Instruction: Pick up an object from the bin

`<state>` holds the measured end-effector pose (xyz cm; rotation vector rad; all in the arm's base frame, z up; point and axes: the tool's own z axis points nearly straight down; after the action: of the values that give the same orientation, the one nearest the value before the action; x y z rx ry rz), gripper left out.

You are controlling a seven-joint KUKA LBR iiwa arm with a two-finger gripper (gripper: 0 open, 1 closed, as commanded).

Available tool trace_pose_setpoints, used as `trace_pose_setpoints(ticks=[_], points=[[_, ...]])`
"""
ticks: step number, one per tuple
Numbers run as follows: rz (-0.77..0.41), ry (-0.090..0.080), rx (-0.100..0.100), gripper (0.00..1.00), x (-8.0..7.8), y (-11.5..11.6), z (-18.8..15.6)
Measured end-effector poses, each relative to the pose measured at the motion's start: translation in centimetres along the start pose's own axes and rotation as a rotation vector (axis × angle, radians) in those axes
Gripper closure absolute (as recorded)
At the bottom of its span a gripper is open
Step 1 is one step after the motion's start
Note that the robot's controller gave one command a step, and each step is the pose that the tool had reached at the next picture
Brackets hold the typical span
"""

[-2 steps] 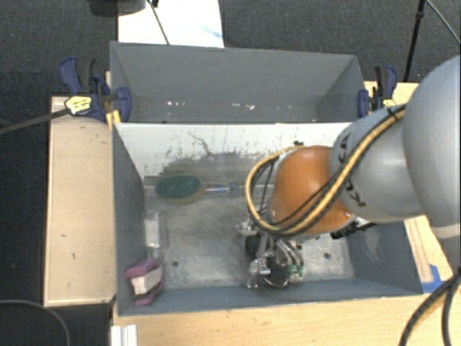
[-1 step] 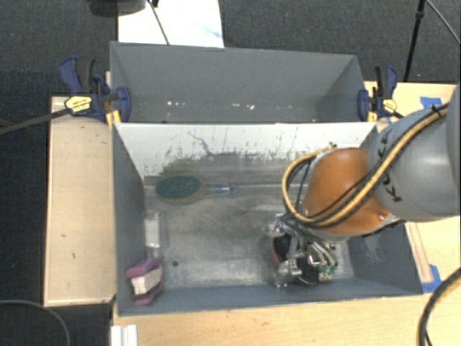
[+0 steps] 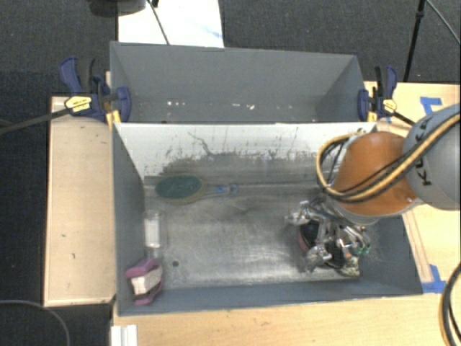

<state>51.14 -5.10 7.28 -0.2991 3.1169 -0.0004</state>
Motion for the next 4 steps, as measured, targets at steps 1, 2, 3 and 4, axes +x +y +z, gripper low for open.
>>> trace_pose_setpoints(ticks=[1,2,3,4], points=[[-0.593,0.004,-0.03,0.0,0.4,-5.5,-1.9],[-0.6,-0.001,-0.015,0.0,-4.8,-9.7,-2.9],[-0.63,0.004,-0.007,0.0,-5.8,-11.0,-3.4],[-0.625,-0.002,-0.01,1.0,-6.1,-10.7,-3.7]])
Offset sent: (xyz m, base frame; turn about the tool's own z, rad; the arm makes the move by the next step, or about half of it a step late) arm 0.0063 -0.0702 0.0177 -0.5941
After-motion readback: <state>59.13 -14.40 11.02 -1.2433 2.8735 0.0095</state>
